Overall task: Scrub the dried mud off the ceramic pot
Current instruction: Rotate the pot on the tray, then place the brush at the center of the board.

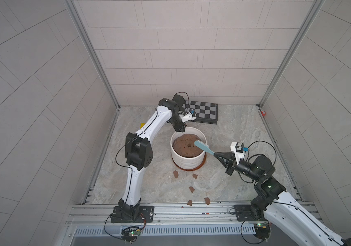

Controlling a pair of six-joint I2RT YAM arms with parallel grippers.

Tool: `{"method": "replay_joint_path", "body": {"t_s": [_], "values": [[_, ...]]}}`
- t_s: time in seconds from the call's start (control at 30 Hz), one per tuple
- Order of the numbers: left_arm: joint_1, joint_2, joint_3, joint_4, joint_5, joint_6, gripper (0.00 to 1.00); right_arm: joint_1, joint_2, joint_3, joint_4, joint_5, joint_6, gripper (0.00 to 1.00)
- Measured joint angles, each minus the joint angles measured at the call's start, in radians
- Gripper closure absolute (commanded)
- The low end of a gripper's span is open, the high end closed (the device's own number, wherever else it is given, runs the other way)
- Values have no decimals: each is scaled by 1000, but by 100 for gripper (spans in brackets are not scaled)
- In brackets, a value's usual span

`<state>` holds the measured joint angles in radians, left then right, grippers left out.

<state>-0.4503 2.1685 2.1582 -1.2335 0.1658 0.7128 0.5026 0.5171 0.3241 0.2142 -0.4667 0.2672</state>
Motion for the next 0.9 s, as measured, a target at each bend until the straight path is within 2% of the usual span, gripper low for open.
{"method": "replay_joint_path", "body": {"t_s": [0.17,0.33,0.53,0.67,0.77,0.9], "values": [[0,21,0,-4,29,0,66,-5,-61,-17,-4,125,3,100],[-1,17,1,-11,45,-16,57,-5,-68,-18,-9,177,6,100],[-6,-23,1,-11,16,-84,45,-5,-64,-18,-60,317,17,100],[-6,-91,1,0,-21,-182,39,-5,-42,-18,-100,474,38,100],[-6,-166,-15,27,-48,-284,29,-5,-10,-18,-112,583,58,100],[-4,-323,-151,113,-91,-452,15,-5,52,-18,-111,684,89,100]]}}
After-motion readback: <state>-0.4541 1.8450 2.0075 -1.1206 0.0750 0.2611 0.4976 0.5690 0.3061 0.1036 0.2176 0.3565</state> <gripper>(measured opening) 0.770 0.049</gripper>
